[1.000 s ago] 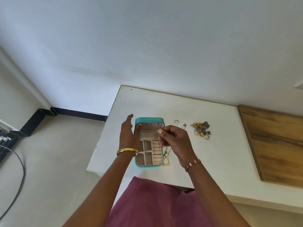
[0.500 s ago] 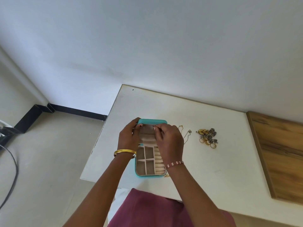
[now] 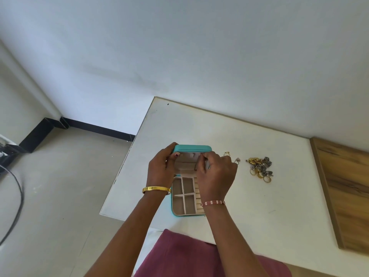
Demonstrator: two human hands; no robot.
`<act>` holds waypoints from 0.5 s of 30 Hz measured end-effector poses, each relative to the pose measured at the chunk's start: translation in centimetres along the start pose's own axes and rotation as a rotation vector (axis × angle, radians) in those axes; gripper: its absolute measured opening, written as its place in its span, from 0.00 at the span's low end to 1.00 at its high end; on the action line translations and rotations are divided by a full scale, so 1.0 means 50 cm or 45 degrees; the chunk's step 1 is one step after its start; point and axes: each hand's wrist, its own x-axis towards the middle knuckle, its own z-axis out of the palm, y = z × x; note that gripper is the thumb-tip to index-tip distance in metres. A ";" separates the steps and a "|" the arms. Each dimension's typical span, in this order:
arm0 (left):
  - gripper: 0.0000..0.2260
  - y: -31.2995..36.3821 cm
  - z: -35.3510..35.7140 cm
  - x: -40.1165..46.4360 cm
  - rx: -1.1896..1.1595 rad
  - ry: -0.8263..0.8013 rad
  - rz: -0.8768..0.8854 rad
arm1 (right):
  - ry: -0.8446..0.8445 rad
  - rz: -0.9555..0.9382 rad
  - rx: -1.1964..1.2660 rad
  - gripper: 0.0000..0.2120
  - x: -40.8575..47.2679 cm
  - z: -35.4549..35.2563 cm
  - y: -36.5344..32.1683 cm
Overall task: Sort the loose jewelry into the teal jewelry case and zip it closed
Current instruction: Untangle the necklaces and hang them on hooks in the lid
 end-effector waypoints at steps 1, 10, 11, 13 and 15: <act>0.15 0.000 0.000 -0.001 0.007 -0.004 -0.001 | 0.016 -0.005 -0.007 0.04 0.000 -0.001 0.000; 0.15 -0.010 -0.005 -0.007 0.008 -0.009 0.029 | 0.063 -0.184 -0.218 0.10 0.000 -0.004 0.024; 0.15 -0.011 -0.004 -0.006 0.009 -0.010 0.026 | 0.051 -0.216 -0.242 0.11 0.001 -0.003 0.029; 0.15 -0.011 -0.002 -0.005 0.007 -0.011 0.013 | 0.028 -0.281 -0.297 0.12 0.004 -0.003 0.037; 0.15 -0.011 -0.001 -0.005 0.006 -0.008 0.019 | 0.010 -0.329 -0.321 0.09 0.005 -0.002 0.046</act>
